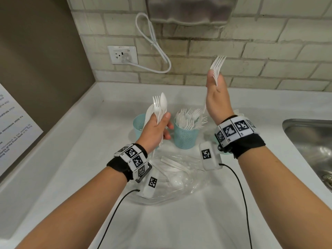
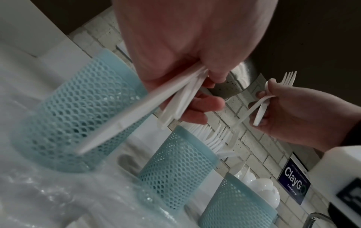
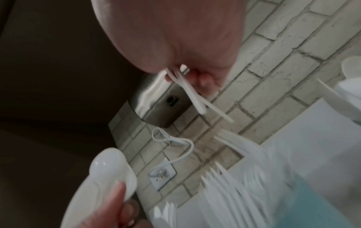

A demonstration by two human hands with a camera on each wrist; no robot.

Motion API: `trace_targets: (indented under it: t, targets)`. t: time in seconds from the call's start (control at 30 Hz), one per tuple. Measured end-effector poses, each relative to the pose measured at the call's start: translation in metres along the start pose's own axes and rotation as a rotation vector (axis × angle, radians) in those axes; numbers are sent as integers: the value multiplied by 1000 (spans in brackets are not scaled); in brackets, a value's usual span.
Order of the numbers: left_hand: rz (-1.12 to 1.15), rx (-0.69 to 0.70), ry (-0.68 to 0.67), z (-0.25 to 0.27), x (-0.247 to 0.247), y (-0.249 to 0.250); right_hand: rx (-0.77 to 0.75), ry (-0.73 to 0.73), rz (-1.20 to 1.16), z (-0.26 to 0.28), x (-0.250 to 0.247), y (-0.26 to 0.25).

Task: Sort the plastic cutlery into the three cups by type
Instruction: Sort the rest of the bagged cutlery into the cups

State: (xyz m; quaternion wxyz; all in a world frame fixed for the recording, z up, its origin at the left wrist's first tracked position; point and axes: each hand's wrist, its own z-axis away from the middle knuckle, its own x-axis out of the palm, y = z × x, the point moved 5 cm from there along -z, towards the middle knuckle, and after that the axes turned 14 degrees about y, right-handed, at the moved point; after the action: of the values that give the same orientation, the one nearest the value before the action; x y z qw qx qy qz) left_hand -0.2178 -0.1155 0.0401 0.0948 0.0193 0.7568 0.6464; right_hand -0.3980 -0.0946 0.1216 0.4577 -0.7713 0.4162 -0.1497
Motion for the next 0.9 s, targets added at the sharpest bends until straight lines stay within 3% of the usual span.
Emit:
trace_targets:
  t: [0.07,0.17,0.23,0.3,0.5,0.73,0.9]
  targets:
    - [0,-7,4,0,-1,-1,-26,-8,6,0,6,10]
    - [14,-18,3,1,-2,-3,39,-221,168,7,20,32]
    - [21,-12,-3,1,-2,-3,63,-368,398,16,27,50]
    - [24,-7,-9,1,-1,-4,-13,-427,667,23,29,58]
    - [18,0,-16,-1,0,-5,-91,-276,765,13,33,51]
    - [3,-18,-1,-4,0,-12,-210,-408,1019,27,39,55]
    - [18,-36,10,-5,-2,-13,-142,-380,970,24,31,48]
